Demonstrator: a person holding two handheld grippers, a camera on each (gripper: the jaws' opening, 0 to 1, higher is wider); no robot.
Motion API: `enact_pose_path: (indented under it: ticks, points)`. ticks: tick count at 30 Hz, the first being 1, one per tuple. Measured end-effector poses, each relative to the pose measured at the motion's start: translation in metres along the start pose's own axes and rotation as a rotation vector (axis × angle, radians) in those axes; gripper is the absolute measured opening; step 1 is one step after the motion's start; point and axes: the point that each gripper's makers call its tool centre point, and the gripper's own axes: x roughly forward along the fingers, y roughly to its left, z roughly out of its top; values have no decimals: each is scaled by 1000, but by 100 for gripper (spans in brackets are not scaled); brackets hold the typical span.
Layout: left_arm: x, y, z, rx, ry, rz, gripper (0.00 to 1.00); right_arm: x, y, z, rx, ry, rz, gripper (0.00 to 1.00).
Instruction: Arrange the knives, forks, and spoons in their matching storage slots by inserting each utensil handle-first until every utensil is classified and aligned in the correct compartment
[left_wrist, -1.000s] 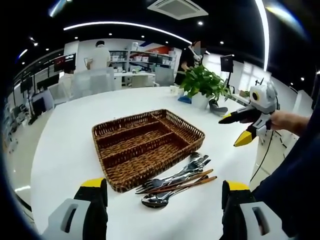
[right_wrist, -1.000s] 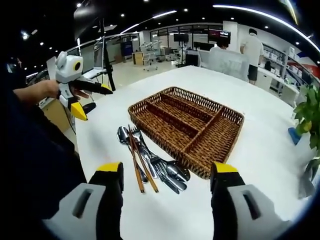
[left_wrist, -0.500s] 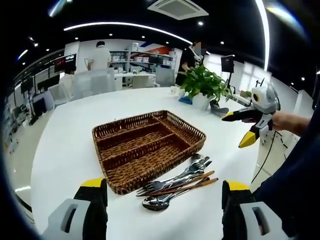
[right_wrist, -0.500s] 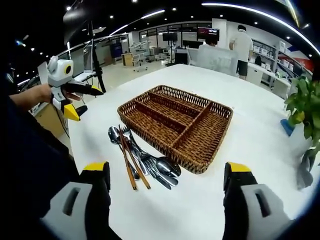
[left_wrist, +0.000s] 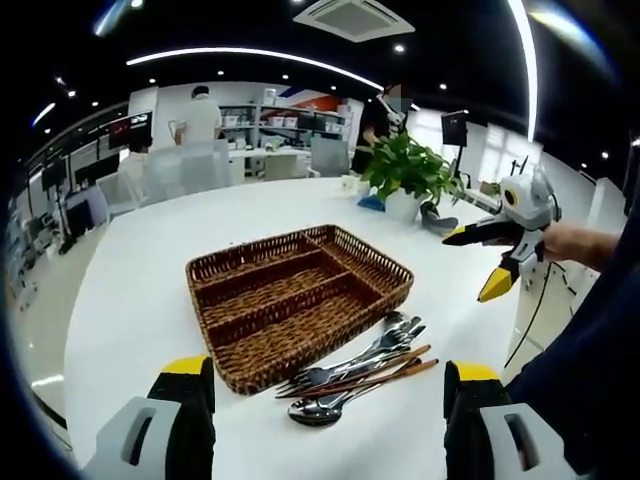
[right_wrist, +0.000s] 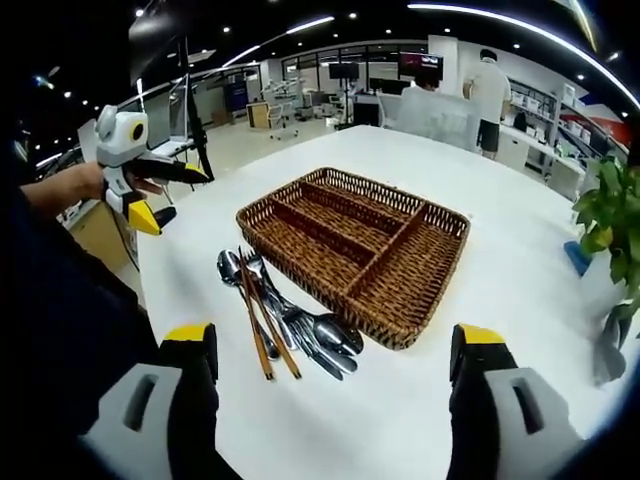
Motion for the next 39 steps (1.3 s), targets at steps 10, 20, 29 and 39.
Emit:
enact_pose_path:
  ticks: [10,20,29,39]
  points:
    - [1,-5,-9,20,37,-21,100,7,19,0,-32,7,55,90]
    - [2,-10,-13,28,34,-36,97,15,37,-3,-64,18,108,79]
    - [-1,-6,-14,10,9,-27,100,30,55,-14,-102,47,157,69]
    - [-3,-11,-20,25,20,-41,100,44,73,-33,-185,102,215,53]
